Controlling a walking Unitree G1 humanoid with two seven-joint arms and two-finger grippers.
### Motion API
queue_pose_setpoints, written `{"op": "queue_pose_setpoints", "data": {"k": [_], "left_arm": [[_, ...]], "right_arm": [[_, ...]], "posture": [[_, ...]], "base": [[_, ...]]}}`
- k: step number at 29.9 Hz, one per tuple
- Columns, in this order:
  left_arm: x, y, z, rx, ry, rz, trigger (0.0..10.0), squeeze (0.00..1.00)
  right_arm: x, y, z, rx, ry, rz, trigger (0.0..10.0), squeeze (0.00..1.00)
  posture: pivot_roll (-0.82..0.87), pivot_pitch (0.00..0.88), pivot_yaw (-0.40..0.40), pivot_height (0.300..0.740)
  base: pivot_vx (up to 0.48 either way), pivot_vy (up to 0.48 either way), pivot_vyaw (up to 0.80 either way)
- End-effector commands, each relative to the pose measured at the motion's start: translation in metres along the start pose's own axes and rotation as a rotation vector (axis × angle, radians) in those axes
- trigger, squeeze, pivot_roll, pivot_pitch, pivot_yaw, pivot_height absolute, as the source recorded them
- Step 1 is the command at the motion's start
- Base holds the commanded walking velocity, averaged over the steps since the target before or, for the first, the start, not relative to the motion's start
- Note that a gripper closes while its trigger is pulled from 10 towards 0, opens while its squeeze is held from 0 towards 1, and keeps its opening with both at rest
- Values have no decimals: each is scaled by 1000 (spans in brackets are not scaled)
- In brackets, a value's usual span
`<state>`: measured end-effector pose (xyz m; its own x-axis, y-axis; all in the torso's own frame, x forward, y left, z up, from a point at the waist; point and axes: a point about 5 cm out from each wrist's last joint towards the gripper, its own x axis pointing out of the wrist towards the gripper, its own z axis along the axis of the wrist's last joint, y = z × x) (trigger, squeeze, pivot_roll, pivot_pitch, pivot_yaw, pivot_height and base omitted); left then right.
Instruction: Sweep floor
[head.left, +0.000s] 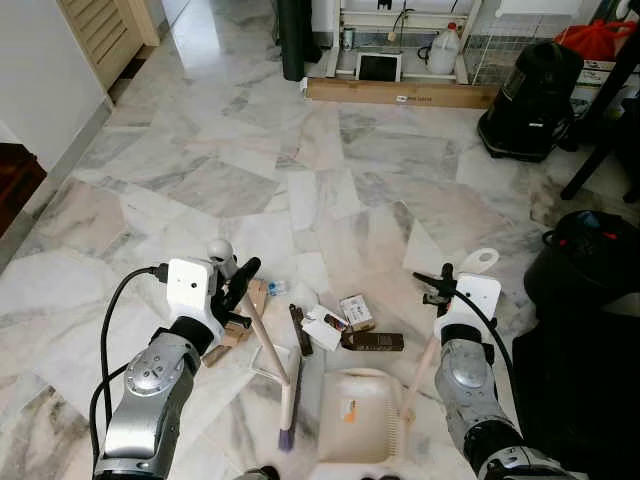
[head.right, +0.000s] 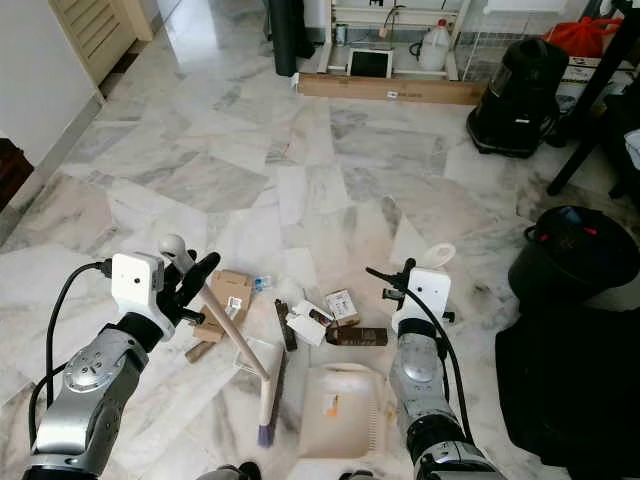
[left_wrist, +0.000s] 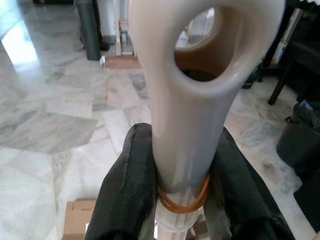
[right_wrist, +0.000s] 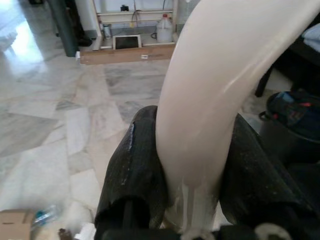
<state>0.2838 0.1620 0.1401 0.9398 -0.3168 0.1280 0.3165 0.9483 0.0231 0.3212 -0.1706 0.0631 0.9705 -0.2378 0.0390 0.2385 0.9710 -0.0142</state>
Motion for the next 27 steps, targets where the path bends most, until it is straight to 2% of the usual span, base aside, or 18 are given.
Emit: {"op": "queue_pose_setpoints", "data": {"k": [1, 7, 15, 23, 27], "left_arm": [[2, 2, 12, 37, -65, 19, 10000, 0], [0, 5, 12, 56, -74, 52, 10000, 0], [1, 10, 16, 108, -108, 97, 10000, 0], [6, -1, 18, 151, -124, 52, 10000, 0], [6, 0, 15, 140, -128, 89, 10000, 0]], "right_arm": [[0, 3, 5, 42, -23, 8, 10000, 0], [-2, 7, 12, 72, -72, 60, 10000, 0], [-9, 1, 21, 91, -120, 91, 10000, 0], [-5, -4, 35, 115, -145, 80, 10000, 0], [-1, -1, 44, 116, -172, 81, 10000, 0]], "posture": [[126, 144, 21, 740], [123, 143, 21, 740], [108, 138, 18, 740], [100, 117, 17, 740], [95, 102, 19, 740]], "base": [[0, 0, 0], [0, 0, 0], [0, 0, 0], [0, 0, 0], [0, 0, 0]]}}
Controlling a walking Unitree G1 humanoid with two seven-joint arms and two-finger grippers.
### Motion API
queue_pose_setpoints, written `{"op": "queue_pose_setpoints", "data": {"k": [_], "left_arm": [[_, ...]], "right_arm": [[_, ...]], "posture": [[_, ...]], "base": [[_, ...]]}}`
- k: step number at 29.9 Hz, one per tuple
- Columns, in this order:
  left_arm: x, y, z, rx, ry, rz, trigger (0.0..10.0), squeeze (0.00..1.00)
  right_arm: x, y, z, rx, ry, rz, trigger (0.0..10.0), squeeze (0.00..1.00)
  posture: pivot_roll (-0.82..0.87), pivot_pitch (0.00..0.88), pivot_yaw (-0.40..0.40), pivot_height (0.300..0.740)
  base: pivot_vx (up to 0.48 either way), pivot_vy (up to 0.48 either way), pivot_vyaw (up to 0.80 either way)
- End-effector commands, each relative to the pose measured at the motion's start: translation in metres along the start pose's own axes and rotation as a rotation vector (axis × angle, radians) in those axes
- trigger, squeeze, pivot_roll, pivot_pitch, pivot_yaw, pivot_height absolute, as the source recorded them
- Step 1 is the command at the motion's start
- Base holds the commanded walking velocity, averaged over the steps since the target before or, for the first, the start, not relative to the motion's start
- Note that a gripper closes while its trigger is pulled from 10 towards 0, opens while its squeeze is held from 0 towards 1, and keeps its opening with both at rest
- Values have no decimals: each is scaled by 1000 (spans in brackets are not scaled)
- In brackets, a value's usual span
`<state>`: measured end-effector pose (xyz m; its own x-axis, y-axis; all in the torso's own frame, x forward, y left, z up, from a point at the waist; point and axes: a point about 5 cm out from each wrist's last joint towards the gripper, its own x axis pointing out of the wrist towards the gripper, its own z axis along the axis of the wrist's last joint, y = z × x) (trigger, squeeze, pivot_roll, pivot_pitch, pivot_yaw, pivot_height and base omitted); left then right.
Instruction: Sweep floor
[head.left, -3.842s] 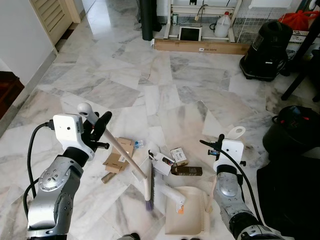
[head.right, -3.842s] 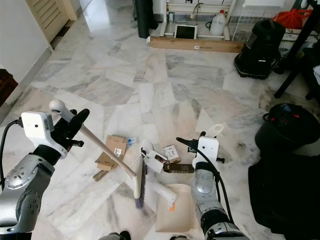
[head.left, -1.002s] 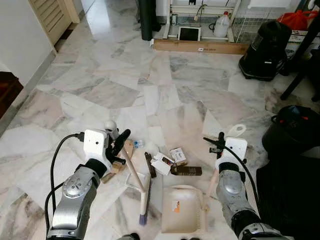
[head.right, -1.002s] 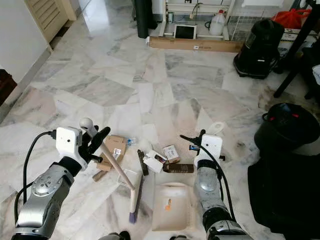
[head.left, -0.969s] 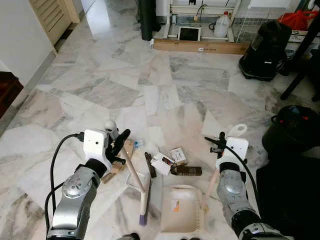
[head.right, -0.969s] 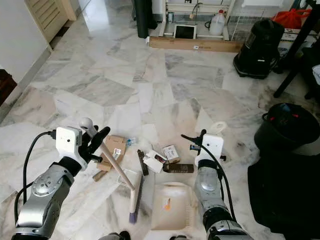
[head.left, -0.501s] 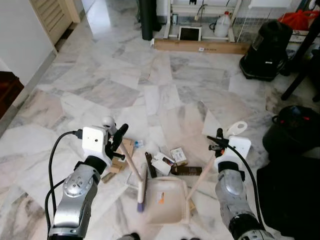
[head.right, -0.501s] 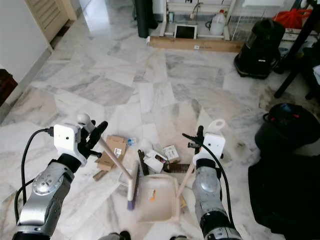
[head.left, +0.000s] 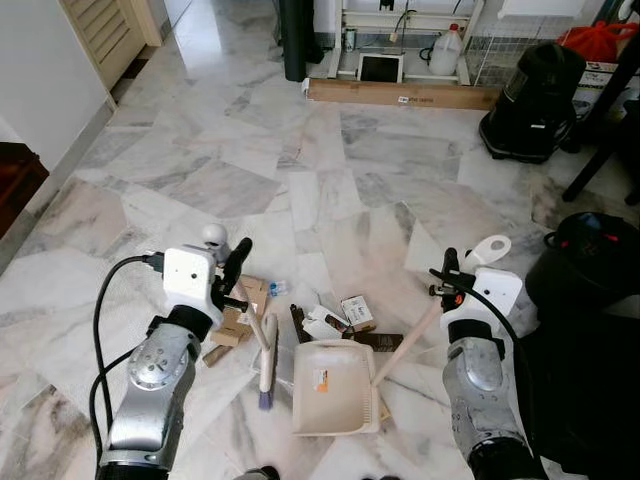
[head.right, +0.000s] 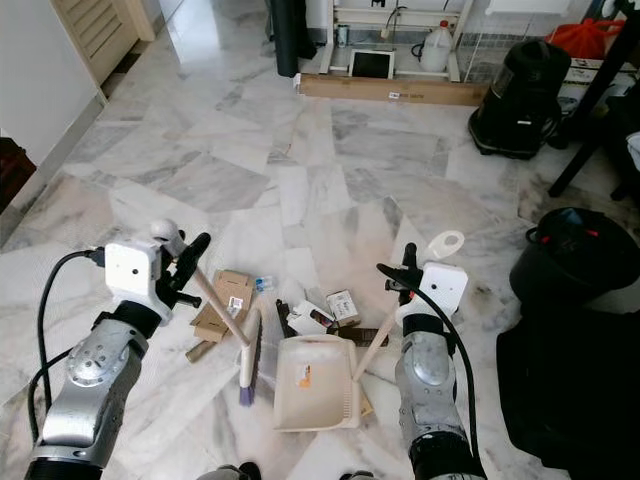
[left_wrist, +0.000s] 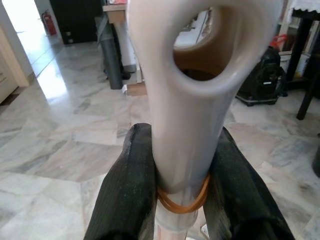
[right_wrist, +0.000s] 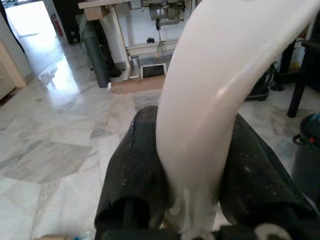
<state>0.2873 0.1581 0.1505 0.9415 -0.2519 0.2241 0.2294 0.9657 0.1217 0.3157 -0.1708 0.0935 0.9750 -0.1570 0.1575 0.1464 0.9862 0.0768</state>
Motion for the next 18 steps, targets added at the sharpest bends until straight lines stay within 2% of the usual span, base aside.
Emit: {"op": "queue_pose_setpoints", "data": {"k": [1, 4, 8, 16, 18], "left_arm": [[1, 4, 4, 26, -35, 26, 10000, 0], [1, 8, 4, 21, -46, 69, 10000, 0], [3, 9, 2, 26, -46, 71, 10000, 0], [5, 11, -3, 28, -44, 73, 10000, 0], [4, 13, -4, 35, -40, 71, 10000, 0]], "right_arm": [[6, 2, 14, 15, -57, -2, 10000, 0], [8, 3, 20, 18, -73, 1, 10000, 0], [10, 3, 22, 5, -73, 15, 10000, 0], [13, -7, 25, -23, -80, -7, 10000, 0], [12, -14, 24, -38, -77, -26, 10000, 0]], "posture": [[94, 99, 19, 740], [94, 82, 17, 740], [96, 63, 14, 740], [87, 32, 12, 740], [87, 27, 11, 740]], "base": [[0, 0, 0], [0, 0, 0], [0, 0, 0], [0, 0, 0], [0, 0, 0]]}}
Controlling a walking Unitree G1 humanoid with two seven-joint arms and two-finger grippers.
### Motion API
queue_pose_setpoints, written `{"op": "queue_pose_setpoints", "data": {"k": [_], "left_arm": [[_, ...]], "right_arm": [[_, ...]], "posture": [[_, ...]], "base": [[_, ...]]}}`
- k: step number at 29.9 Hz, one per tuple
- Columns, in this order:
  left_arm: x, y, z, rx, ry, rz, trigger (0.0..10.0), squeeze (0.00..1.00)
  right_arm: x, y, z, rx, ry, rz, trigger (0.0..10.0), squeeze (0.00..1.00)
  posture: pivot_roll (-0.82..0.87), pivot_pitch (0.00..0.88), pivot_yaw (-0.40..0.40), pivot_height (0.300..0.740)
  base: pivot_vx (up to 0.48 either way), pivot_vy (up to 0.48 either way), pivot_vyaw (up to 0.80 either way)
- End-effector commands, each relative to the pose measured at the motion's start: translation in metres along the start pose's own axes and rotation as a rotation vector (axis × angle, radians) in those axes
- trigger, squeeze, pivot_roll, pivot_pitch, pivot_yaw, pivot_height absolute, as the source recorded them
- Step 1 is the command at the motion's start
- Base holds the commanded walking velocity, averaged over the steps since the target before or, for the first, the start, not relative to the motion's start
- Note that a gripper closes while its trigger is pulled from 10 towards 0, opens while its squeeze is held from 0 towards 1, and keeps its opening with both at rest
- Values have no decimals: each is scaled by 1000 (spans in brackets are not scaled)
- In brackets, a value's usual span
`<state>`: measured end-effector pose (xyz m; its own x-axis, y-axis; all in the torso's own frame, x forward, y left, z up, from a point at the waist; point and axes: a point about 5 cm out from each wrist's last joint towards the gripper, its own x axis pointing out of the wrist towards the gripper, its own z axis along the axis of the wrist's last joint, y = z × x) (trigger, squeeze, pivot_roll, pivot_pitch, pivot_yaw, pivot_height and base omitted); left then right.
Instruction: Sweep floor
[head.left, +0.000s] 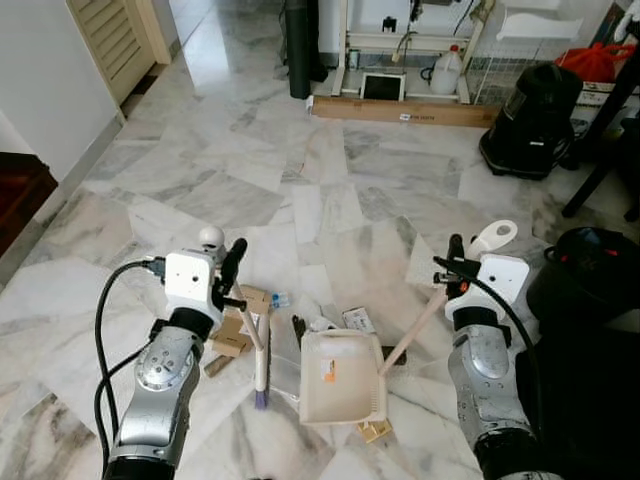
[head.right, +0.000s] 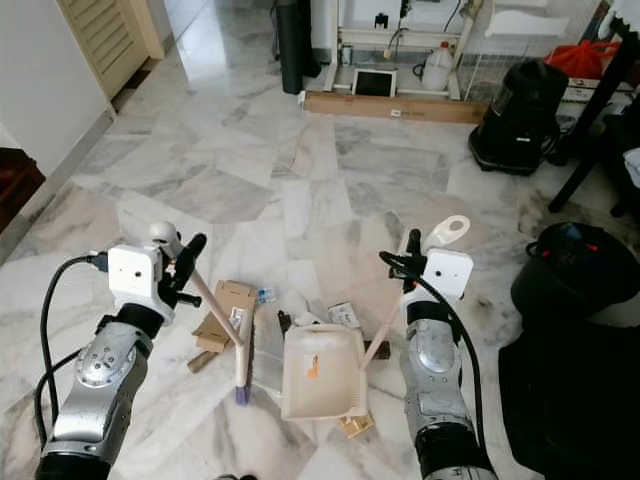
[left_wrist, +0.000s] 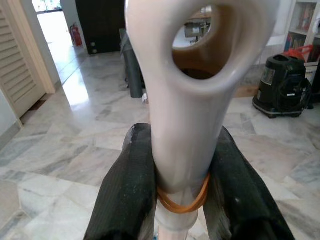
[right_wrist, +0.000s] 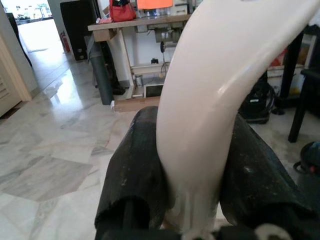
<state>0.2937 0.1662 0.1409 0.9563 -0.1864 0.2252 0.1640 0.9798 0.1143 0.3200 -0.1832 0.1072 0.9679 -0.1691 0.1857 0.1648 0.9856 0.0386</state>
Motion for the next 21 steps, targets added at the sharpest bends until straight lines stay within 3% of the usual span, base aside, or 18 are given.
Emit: {"op": "queue_pose_setpoints", "data": {"k": [1, 13, 21], "left_arm": [[2, 6, 7, 28, -48, 7, 10000, 0], [6, 12, 4, 43, -49, -2, 10000, 0], [0, 0, -4, 21, -38, -16, 10000, 0]], "right_arm": [[3, -8, 10, 0, -46, -31, 10000, 0], [-12, -27, 8, -23, -50, -92, 10000, 0], [-17, -25, 9, -64, -55, -56, 10000, 0]], "posture": [[89, 26, 11, 740], [43, 0, 41, 740], [33, 0, 39, 740]], "base": [[0, 0, 0], [0, 0, 0], [0, 0, 0]]}}
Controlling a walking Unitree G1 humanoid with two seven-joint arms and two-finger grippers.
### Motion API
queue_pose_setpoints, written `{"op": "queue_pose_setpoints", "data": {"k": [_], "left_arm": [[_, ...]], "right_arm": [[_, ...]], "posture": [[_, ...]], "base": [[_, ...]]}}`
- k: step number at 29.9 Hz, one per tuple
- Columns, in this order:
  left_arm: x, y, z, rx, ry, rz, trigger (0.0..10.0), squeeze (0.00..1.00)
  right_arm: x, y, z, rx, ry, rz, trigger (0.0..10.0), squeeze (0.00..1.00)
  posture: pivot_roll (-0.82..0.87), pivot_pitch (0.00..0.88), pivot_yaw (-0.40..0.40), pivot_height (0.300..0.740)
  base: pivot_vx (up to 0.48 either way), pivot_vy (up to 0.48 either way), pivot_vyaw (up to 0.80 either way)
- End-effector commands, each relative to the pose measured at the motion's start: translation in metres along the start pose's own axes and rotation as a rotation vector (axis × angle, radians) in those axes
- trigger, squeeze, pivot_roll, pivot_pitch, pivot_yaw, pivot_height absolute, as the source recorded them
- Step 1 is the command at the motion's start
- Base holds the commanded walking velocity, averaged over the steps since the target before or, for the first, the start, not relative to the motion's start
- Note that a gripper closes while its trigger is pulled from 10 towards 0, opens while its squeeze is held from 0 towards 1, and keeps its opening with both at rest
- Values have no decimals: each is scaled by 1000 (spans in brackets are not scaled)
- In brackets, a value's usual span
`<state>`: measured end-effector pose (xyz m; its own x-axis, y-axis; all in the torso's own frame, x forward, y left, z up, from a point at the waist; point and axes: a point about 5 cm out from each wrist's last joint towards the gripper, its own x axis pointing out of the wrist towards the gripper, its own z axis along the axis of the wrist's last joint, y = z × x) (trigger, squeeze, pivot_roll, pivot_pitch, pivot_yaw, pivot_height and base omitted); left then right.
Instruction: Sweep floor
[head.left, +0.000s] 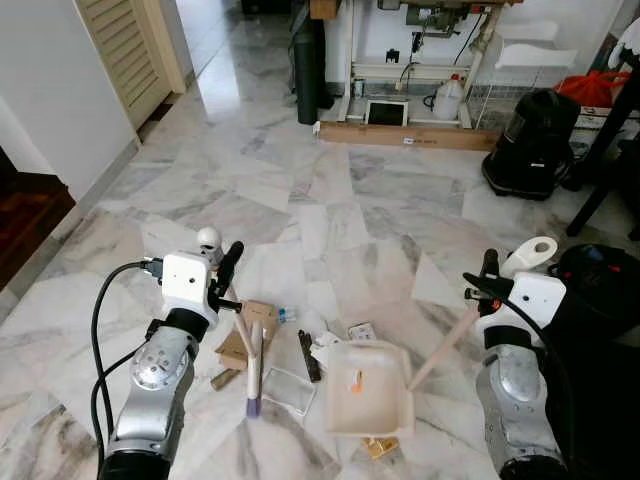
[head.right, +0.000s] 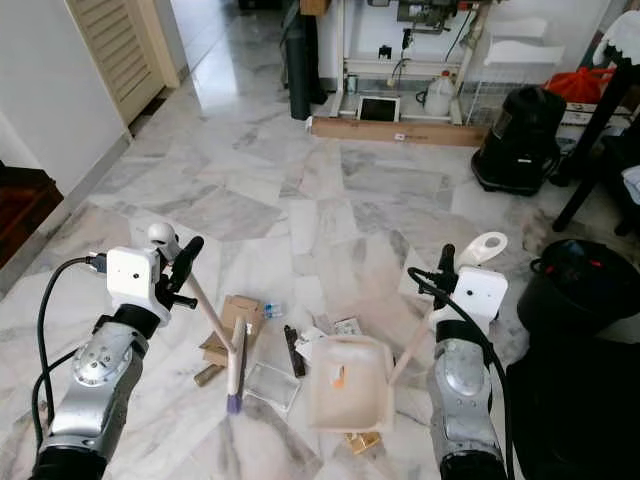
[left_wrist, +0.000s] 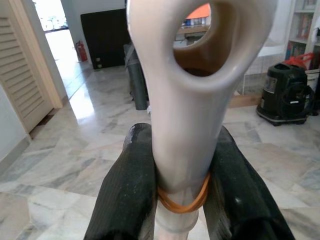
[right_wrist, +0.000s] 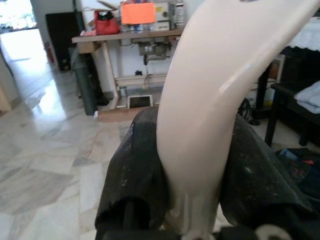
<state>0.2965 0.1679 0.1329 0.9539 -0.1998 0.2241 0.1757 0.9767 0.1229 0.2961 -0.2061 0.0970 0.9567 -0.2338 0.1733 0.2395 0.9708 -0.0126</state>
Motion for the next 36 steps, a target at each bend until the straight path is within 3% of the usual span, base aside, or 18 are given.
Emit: {"op": "queue_pose_setpoints", "data": {"k": [1, 7, 24, 36], "left_arm": [[-1, -3, 4, 17, -37, -3, 10000, 0], [-10, -7, -4, 5, -12, 16, 10000, 0], [-16, -9, -9, -2, 2, 29, 10000, 0], [-19, -1, -8, 30, 4, 66, 10000, 0]], "right_arm": [[4, 1, 15, 3, -66, 11, 10000, 0], [-2, -4, 11, 2, -45, 0, 10000, 0], [-13, -4, 10, -21, -26, 45, 10000, 0], [-10, 1, 12, -9, -22, 56, 10000, 0]], "posture": [[36, 0, 37, 740], [33, 0, 28, 740], [26, 6, 14, 740], [31, 18, 18, 740]], "base": [[0, 0, 0], [0, 0, 0], [0, 0, 0], [0, 0, 0]]}}
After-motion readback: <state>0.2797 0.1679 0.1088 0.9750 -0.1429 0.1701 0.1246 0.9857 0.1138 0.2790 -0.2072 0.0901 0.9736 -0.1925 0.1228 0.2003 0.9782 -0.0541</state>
